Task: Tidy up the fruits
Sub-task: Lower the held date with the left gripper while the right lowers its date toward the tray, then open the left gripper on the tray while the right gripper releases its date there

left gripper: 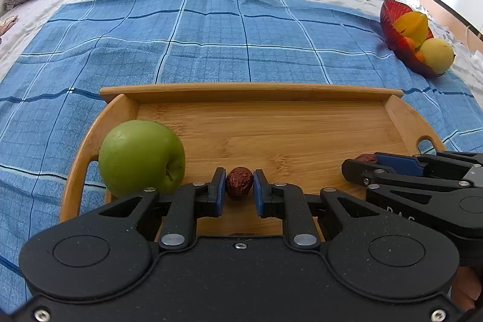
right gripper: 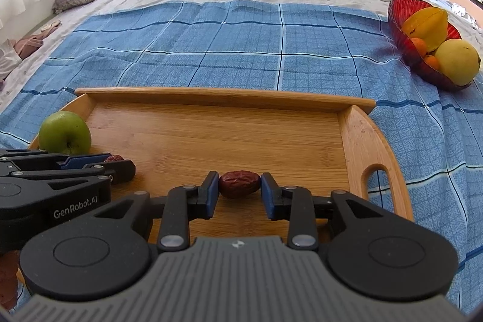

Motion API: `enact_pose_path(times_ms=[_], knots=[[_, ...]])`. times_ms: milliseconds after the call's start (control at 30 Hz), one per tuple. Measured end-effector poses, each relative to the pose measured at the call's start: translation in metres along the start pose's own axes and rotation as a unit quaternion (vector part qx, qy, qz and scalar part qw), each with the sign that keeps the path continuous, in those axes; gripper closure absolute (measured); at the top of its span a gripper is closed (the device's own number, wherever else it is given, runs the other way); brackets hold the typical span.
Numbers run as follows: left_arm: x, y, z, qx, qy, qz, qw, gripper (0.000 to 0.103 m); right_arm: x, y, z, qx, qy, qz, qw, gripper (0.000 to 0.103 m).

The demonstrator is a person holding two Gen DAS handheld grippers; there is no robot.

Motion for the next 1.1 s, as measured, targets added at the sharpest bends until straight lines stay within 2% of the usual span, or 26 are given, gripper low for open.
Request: enact_pose_path(times_ms=[233,600,767,933,1100], knots=[[0.001,0.0,-0.002,-0.002,0.0,0.0,1.0,0.083,0.0,0.0,-0.003,0.002,-0.003,-0.001,1.0,0.056],[0.002,0.0,-0.009,0.0,-0.001,-0.003,1.0,0.07,-0.002,0.003,-0.013,0.009,-0.014,-0.011,1.0,0.056],[0.002,0.001,-0.014,0.0,-0.005,-0.001,1.0,0.068,-0.003,0.004,-0.018,0.014,-0.019,-0.016,1.0,0.05],[0.002,0.001,-0.022,0.001,-0.012,0.001,0.9999,0.062,-0.003,0.006,-0.023,0.014,-0.026,-0.018,0.999,0.05],[0.004,0.001,-0.034,0.005,-0.025,0.006,0.9997,0.051,-0.003,0.008,-0.032,0.017,-0.036,-0.022,0.999,0.047]])
Point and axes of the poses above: each gripper's, at about its wrist camera, not at the fingertips, and z roughly the way its jaws point, y to its left, x to its underside, the point moved 4 cm from there along z, roughly the way its jaws point, and after that the axes turned 14 degrees about -z, right-handed, at the moved point
